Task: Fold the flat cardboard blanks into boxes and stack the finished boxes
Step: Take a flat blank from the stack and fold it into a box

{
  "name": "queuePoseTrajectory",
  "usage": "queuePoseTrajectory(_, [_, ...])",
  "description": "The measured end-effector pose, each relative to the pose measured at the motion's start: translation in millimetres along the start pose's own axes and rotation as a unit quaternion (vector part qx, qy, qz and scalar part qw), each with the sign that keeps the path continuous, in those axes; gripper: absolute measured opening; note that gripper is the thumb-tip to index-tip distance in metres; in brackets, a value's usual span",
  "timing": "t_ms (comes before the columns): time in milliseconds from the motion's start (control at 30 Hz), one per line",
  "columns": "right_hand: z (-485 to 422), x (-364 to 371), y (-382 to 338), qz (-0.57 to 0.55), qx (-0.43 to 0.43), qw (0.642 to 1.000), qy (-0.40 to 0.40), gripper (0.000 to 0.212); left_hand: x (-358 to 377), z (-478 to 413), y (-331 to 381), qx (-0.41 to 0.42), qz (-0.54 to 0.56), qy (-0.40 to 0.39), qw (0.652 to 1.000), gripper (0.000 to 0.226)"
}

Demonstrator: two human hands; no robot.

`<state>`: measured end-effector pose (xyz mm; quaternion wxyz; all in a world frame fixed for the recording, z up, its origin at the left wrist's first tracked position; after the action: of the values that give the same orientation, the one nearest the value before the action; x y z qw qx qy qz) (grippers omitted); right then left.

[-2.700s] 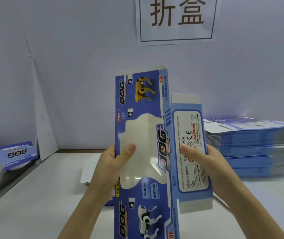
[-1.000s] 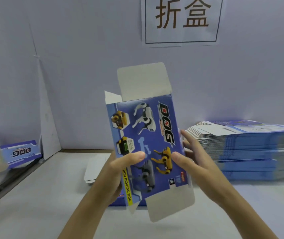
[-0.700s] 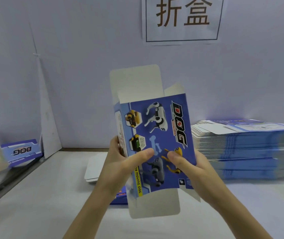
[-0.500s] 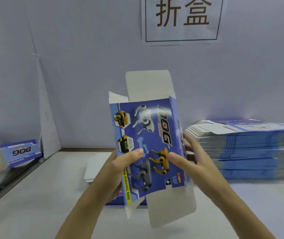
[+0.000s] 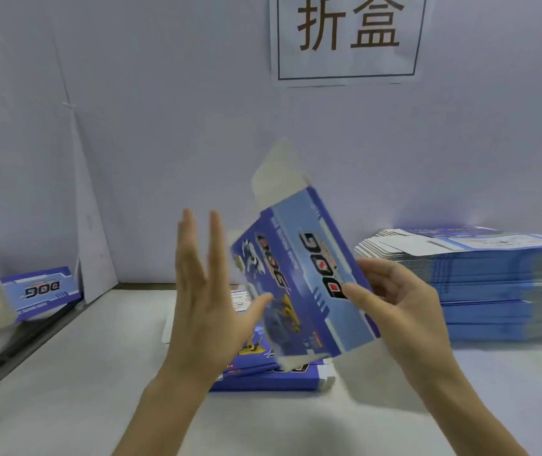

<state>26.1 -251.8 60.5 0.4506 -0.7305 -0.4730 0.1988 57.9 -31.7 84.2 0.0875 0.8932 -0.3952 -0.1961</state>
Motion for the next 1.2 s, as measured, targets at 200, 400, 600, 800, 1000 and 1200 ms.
queuePoseTrajectory(200, [36.4, 20.0, -48.5, 0.257, -0.421, 0.869, 0.045, 0.02, 9.0, 14.7, 48.5, 0.249, -0.192, 0.035, 0.949, 0.063])
queuePoseTrajectory(400, [56.1, 24.7, -57.0, 0.328, -0.569, 0.747, 0.105, 0.042, -16.3, 2.3, 20.7, 0.068, -0.061, 0.107, 0.99, 0.014])
queuePoseTrajectory(600, [19.4, 3.3, -36.0, 0.162, -0.22, 0.958, 0.084, 0.071, 3.3, 5.7, -15.4, -0.397, 0.438, 0.012, 0.806, 0.029])
queuePoseTrajectory(800, [13.6, 29.5, -10.3, -0.088, 0.037, 0.978, -0.186, 0.039, 30.1, 21.2, 2.7, -0.42, 0.482, -0.2, 0.742, 0.085])
queuePoseTrajectory(1000, [15.5, 29.3, -7.7, -0.105, 0.068, 0.975, -0.185, 0.042, 28.3, 22.4, 7.2, -0.406, 0.495, -0.266, 0.721, 0.105])
queuePoseTrajectory(1200, [8.5, 19.6, -2.5, -0.13, 0.084, 0.978, -0.14, 0.054, 24.8, 16.4, -8.0, -0.409, 0.43, -0.168, 0.787, 0.097])
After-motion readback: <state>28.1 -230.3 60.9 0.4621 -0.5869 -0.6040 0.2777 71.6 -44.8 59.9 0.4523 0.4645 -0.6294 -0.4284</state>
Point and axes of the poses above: each hand's wrist, its own z-axis away from the middle knuckle, its own x-axis out of the palm, y = z × x, the point moved 7 cm from there along -z, towards the middle knuckle, and after that the axes turned 9 degrees about y, right-handed, at the moved point
